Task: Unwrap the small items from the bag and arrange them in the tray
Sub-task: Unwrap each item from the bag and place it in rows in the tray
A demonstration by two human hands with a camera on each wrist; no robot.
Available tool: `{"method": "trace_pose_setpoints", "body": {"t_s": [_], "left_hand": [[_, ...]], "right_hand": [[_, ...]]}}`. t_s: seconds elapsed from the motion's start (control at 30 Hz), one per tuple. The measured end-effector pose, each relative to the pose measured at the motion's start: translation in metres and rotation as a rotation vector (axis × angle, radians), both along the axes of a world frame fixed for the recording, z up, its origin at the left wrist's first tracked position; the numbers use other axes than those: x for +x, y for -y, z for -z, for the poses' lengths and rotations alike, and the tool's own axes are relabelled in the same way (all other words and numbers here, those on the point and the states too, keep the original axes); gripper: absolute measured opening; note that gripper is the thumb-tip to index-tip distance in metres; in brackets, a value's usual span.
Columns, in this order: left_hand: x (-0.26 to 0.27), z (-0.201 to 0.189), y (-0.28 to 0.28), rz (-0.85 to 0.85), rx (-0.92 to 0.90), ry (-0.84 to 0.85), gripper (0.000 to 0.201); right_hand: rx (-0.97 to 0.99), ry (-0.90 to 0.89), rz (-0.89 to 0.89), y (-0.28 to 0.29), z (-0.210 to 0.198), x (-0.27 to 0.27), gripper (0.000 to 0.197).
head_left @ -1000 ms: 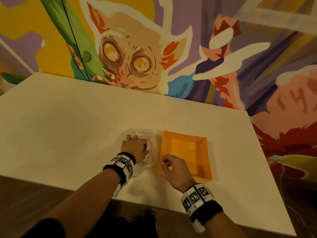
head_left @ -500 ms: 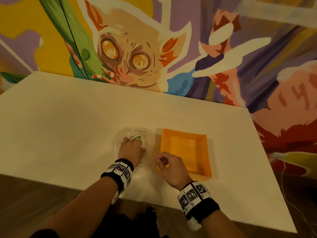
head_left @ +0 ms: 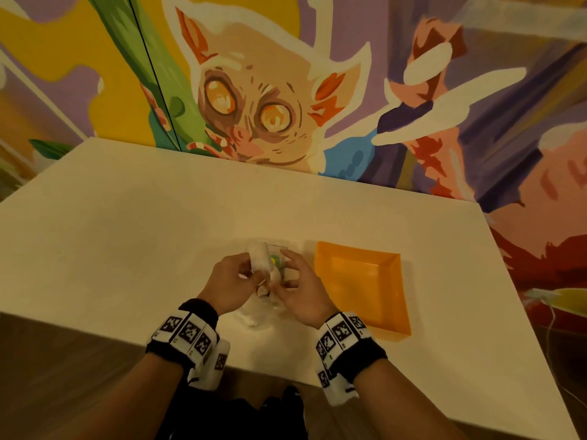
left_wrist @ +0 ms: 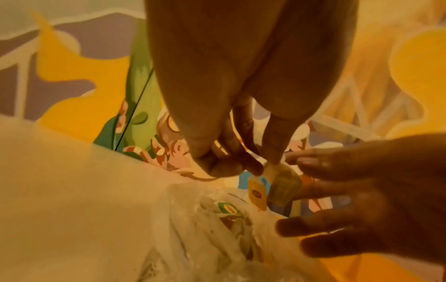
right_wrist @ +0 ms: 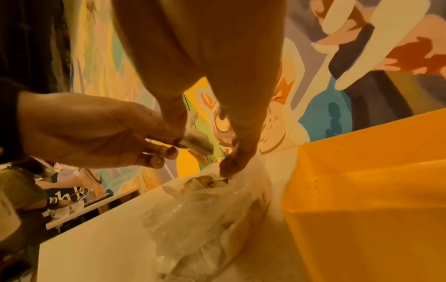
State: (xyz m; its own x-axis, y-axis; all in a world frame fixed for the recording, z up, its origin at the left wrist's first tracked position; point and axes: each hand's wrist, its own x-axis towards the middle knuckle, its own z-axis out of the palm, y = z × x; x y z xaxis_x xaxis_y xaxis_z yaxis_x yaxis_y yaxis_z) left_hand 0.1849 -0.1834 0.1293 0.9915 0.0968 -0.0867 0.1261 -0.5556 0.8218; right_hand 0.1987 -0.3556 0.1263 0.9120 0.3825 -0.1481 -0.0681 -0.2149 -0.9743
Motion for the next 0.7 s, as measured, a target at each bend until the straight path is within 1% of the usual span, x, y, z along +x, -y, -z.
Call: {"method": "trace_pose_setpoints", "body": {"t_s": [0.03,0.07,0.13,0.17,0.23,0.3,0.37,0.4,0.47,0.57,0.63,0.7], "left_hand": [[-0.002,0.000,-0.002,0.007,-0.090,-0.012,0.011],[-0.004,-0.002,-0.002,0.014,-0.161,-0.031,0.015],[-0.007,-0.006,0.000,0.003,-0.297,-0.067,0.018],[-0.008,-0.006,0.000,-0.009,-0.348,-0.079,0.018],[-0.009,-0.007,0.001,-0.054,-0.390,-0.096,0.014],[-0.008,-0.004,-0.002,-0.141,-0.395,-0.116,0.001],[-0.004,0.002,-0.005,-0.212,-0.335,-0.153,0.019],[-0.003,0.005,-0.006,-0.237,-0.297,-0.181,0.026],[-0.002,0.005,-0.007,-0.269,-0.250,-0.231,0.035],[0.000,-0.001,-0.003,-0.349,-0.271,-0.229,0.034],[0.003,-0.004,-0.002,-0.364,-0.300,-0.189,0.037],[0.006,-0.009,0.000,-0.380,-0.326,-0.180,0.029]], "right_hand": [[0.011,0.005,-0.029,-0.005,0.003,0.002,0.059],[-0.013,0.024,-0.028,-0.009,0.006,0.004,0.053],[-0.066,0.070,0.004,-0.016,0.012,0.006,0.034],[-0.084,0.080,0.029,-0.017,0.012,0.007,0.028],[-0.124,0.082,0.076,-0.016,0.015,0.008,0.025],[-0.139,0.078,0.102,-0.014,0.016,0.008,0.018],[-0.132,0.072,0.120,-0.011,0.016,0.007,0.013],[-0.129,0.054,0.136,-0.010,0.017,0.008,0.015],[-0.084,-0.045,0.189,-0.008,0.017,0.010,0.018],[0.045,-0.205,0.269,-0.007,0.012,0.012,0.018],[0.149,-0.285,0.286,-0.007,0.003,0.011,0.018],[0.239,-0.358,0.276,-0.006,-0.005,0.011,0.021]]}}
